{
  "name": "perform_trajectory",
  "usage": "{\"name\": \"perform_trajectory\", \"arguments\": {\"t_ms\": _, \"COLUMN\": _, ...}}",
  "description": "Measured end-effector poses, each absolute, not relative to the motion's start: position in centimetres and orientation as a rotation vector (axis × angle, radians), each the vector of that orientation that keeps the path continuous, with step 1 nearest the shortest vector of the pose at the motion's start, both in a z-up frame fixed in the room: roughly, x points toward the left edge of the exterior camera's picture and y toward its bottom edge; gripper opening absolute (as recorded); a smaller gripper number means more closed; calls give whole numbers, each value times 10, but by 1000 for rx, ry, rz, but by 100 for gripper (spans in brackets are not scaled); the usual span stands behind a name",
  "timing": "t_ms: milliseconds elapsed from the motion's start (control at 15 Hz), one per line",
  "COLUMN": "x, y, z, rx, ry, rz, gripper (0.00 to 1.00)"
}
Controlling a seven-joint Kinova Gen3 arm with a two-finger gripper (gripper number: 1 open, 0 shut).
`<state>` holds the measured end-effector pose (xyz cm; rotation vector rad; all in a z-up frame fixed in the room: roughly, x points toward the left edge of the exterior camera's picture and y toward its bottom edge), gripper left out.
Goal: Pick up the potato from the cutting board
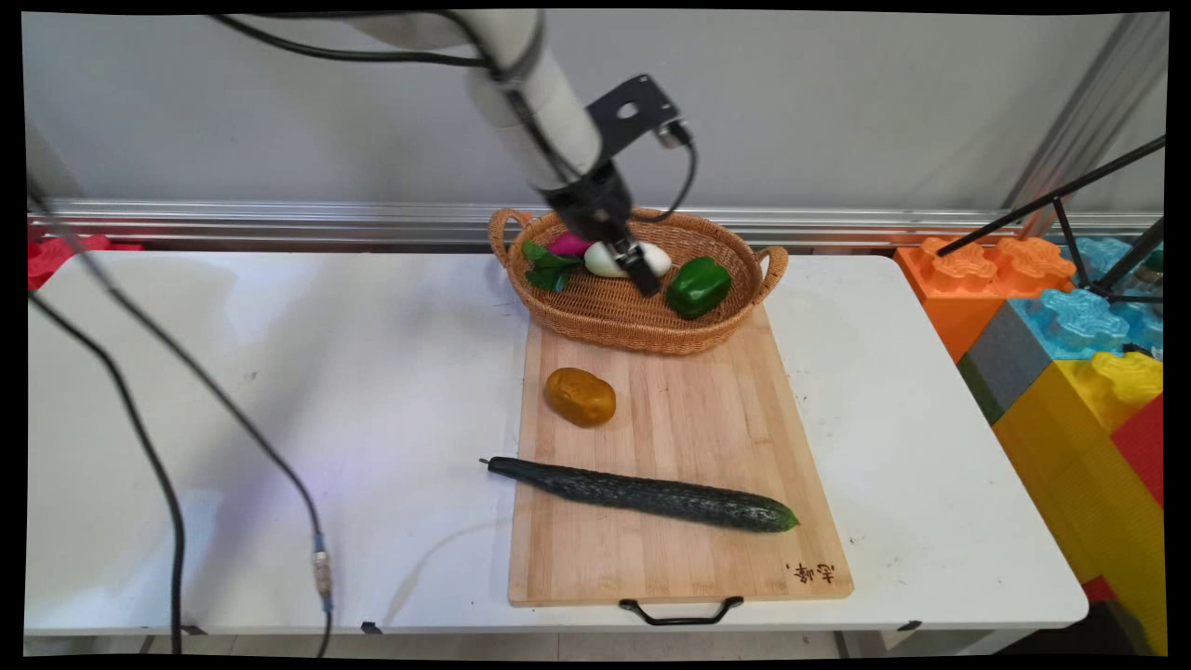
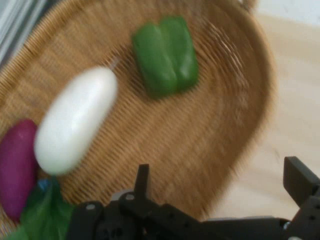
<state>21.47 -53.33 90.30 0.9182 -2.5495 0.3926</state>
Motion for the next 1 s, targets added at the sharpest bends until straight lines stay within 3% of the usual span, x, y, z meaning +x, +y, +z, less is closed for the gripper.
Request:
{"name": "perform_trajectory", "arguments": {"t_ms": 333, "x": 255, "y": -493, "z": 898, "rx": 639, "ry": -2648, "rz": 302, "gripper": 100}}
{"name": "perform_trajectory", "arguments": {"t_ms": 1000, "x": 286, "y": -482, "z": 837, "rx": 80, "ry": -2758, "rz": 181, "gripper": 100}}
